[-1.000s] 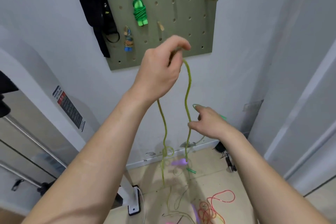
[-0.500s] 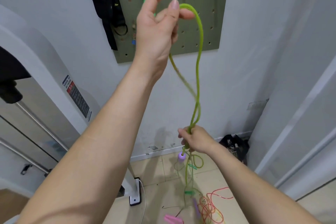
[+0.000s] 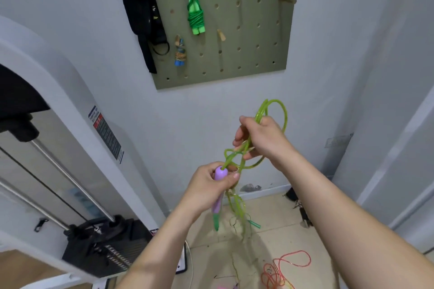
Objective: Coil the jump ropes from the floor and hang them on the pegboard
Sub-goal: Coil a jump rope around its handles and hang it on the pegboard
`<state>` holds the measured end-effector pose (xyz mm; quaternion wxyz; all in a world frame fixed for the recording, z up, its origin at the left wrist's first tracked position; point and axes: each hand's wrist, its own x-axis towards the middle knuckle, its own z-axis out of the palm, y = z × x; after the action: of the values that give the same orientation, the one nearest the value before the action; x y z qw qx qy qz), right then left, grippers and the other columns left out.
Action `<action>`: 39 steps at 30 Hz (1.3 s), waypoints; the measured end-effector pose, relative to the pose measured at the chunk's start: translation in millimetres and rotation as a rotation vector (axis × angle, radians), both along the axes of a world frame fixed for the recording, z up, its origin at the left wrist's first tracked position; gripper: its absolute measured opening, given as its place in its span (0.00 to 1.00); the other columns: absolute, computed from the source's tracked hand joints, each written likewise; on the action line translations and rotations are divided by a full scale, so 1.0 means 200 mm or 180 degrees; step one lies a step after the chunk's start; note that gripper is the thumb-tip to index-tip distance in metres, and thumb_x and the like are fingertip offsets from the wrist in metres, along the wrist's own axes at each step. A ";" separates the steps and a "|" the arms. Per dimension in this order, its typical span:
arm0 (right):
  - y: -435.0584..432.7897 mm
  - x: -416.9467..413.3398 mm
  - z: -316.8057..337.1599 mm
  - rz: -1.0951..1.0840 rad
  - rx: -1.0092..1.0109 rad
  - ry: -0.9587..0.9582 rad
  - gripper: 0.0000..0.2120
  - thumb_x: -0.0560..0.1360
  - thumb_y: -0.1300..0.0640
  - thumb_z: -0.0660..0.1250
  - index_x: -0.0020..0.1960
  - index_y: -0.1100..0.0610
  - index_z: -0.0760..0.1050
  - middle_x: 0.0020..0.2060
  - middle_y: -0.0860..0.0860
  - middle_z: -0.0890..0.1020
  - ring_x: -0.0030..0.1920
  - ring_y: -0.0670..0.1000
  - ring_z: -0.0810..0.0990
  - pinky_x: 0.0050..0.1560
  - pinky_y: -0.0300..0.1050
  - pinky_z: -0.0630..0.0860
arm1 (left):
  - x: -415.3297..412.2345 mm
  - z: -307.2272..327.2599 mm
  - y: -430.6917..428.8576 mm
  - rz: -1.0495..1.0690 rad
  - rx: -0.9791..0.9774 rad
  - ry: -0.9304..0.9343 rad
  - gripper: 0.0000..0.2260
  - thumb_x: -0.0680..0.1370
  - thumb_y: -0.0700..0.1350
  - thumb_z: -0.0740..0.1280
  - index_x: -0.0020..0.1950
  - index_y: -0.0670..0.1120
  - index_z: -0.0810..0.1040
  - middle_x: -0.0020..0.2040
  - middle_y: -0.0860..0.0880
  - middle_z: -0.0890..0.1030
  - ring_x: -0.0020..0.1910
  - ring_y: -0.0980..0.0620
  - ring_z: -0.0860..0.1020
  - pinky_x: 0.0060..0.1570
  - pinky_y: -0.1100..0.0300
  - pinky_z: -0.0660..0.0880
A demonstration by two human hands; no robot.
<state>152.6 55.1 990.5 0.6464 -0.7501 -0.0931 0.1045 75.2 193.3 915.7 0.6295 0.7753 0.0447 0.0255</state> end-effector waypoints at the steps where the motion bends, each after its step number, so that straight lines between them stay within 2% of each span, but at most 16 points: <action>1: 0.00 0.01 -0.01 -0.0087 -0.0242 -0.0229 0.21 0.80 0.51 0.59 0.33 0.60 0.77 0.30 0.56 0.81 0.30 0.52 0.80 0.25 0.41 0.74 | -0.01 0.02 0.00 0.0096 0.0039 -0.0089 0.03 0.73 0.38 0.73 0.45 0.41 0.82 0.37 0.49 0.81 0.35 0.59 0.78 0.40 0.68 0.73; 3: -0.01 0.04 -0.01 -0.0208 -0.0637 -0.0559 0.22 0.79 0.50 0.59 0.32 0.60 0.78 0.28 0.55 0.81 0.28 0.53 0.79 0.24 0.40 0.72 | -0.03 0.06 0.01 0.0220 0.0063 -0.0240 0.04 0.71 0.39 0.75 0.43 0.42 0.81 0.37 0.51 0.82 0.35 0.59 0.78 0.40 0.68 0.73; 5: -0.02 0.06 -0.02 -0.0134 -0.0651 -0.0520 0.22 0.79 0.50 0.59 0.33 0.61 0.77 0.26 0.56 0.79 0.25 0.53 0.78 0.22 0.39 0.69 | -0.03 0.09 0.04 0.0147 -0.0067 -0.0275 0.07 0.70 0.44 0.74 0.42 0.42 0.80 0.41 0.49 0.83 0.39 0.56 0.78 0.44 0.63 0.74; 7: -0.02 0.07 -0.03 0.0030 -0.0495 -0.0319 0.20 0.80 0.51 0.59 0.35 0.61 0.75 0.24 0.56 0.77 0.22 0.52 0.76 0.21 0.38 0.68 | -0.04 0.11 0.07 -0.0068 -0.0633 -0.0164 0.07 0.71 0.46 0.70 0.42 0.43 0.76 0.42 0.46 0.82 0.41 0.53 0.79 0.44 0.61 0.74; 10: 0.00 0.08 -0.04 -0.0034 -0.0199 -0.0155 0.18 0.81 0.52 0.58 0.35 0.59 0.71 0.21 0.55 0.73 0.19 0.50 0.71 0.20 0.36 0.64 | -0.06 0.11 0.10 -0.0087 -0.1384 0.0040 0.06 0.72 0.47 0.66 0.41 0.45 0.73 0.34 0.46 0.77 0.32 0.52 0.74 0.32 0.65 0.69; 12: -0.01 0.11 -0.05 -0.0311 0.0227 0.0151 0.17 0.80 0.53 0.58 0.34 0.57 0.69 0.22 0.54 0.69 0.18 0.49 0.69 0.19 0.35 0.60 | -0.07 0.08 0.14 0.0363 -0.1142 0.0076 0.08 0.74 0.45 0.69 0.38 0.48 0.72 0.30 0.49 0.72 0.28 0.55 0.67 0.27 0.65 0.63; 15: -0.02 0.15 -0.04 -0.0622 0.1046 0.0820 0.17 0.81 0.50 0.58 0.35 0.56 0.67 0.21 0.50 0.68 0.19 0.48 0.67 0.18 0.33 0.57 | -0.08 0.05 0.25 0.0974 -0.0539 -0.0006 0.13 0.77 0.41 0.68 0.34 0.51 0.71 0.26 0.53 0.65 0.26 0.55 0.60 0.27 0.61 0.55; 19: -0.04 0.20 -0.03 -0.0891 0.1932 0.1059 0.18 0.83 0.51 0.54 0.38 0.58 0.69 0.26 0.52 0.69 0.18 0.45 0.67 0.17 0.32 0.57 | -0.09 0.04 0.43 0.1648 -0.0542 -0.0089 0.03 0.76 0.42 0.69 0.44 0.49 0.81 0.24 0.54 0.62 0.24 0.56 0.58 0.27 0.62 0.56; 22: -0.03 0.21 -0.04 -0.1042 0.2020 0.0967 0.19 0.84 0.51 0.52 0.41 0.60 0.72 0.30 0.54 0.73 0.19 0.45 0.68 0.18 0.32 0.58 | -0.09 0.00 0.57 0.2175 -0.0688 -0.0252 0.06 0.75 0.38 0.69 0.45 0.48 0.83 0.27 0.51 0.62 0.25 0.55 0.61 0.32 0.63 0.61; 25: 0.03 0.19 -0.04 -0.1046 0.1917 0.0877 0.18 0.84 0.51 0.53 0.44 0.61 0.74 0.32 0.56 0.78 0.21 0.44 0.68 0.18 0.33 0.58 | -0.07 -0.04 0.64 0.2307 -0.0234 -0.0247 0.10 0.73 0.34 0.66 0.44 0.47 0.82 0.29 0.49 0.62 0.27 0.53 0.61 0.34 0.60 0.63; 28: 0.08 0.17 -0.03 -0.1039 0.2103 0.0831 0.16 0.84 0.52 0.53 0.48 0.60 0.75 0.41 0.56 0.82 0.22 0.44 0.70 0.19 0.33 0.59 | -0.05 -0.07 0.72 0.2418 0.0285 -0.0133 0.10 0.71 0.33 0.66 0.38 0.48 0.81 0.27 0.49 0.66 0.27 0.51 0.64 0.33 0.60 0.64; 30: 0.11 0.15 -0.02 -0.0938 0.2309 0.0863 0.16 0.83 0.51 0.53 0.51 0.60 0.76 0.47 0.56 0.83 0.25 0.44 0.72 0.22 0.32 0.61 | -0.05 -0.11 0.80 0.2242 0.0685 0.0152 0.11 0.71 0.34 0.65 0.36 0.49 0.80 0.29 0.49 0.71 0.29 0.49 0.68 0.33 0.60 0.65; 32: 0.14 0.13 0.00 -0.0815 0.2441 0.0858 0.17 0.83 0.50 0.54 0.54 0.61 0.76 0.49 0.57 0.82 0.27 0.46 0.74 0.28 0.34 0.62 | -0.05 -0.16 0.82 0.1723 0.1173 0.0549 0.13 0.72 0.34 0.62 0.37 0.50 0.80 0.33 0.48 0.74 0.33 0.47 0.71 0.34 0.59 0.67; 34: 0.20 0.09 0.04 -0.0694 0.2460 0.0827 0.17 0.83 0.50 0.54 0.56 0.62 0.76 0.48 0.57 0.82 0.27 0.47 0.75 0.29 0.35 0.64 | -0.04 -0.19 0.81 0.1145 0.1412 0.0722 0.14 0.72 0.33 0.62 0.42 0.51 0.81 0.39 0.47 0.77 0.38 0.49 0.73 0.38 0.60 0.69; 37: 0.31 0.02 0.09 -0.0474 0.2450 0.0843 0.17 0.83 0.51 0.55 0.55 0.63 0.76 0.49 0.58 0.82 0.27 0.48 0.76 0.24 0.33 0.69 | -0.03 -0.16 0.71 0.0210 0.1485 0.0307 0.21 0.71 0.33 0.65 0.60 0.52 0.78 0.59 0.53 0.73 0.57 0.58 0.71 0.57 0.66 0.65; 39: 0.39 -0.01 0.12 -0.0309 0.2439 0.0853 0.17 0.83 0.51 0.56 0.56 0.64 0.76 0.51 0.59 0.81 0.28 0.48 0.77 0.24 0.34 0.71 | -0.02 -0.14 0.62 -0.0288 0.1265 -0.0190 0.26 0.71 0.37 0.69 0.66 0.55 0.73 0.64 0.58 0.70 0.63 0.62 0.68 0.62 0.66 0.64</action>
<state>150.1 132.7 1014.8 0.8896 -0.4382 -0.0047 0.1284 70.9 317.8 888.4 0.4658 0.8843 -0.0146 0.0284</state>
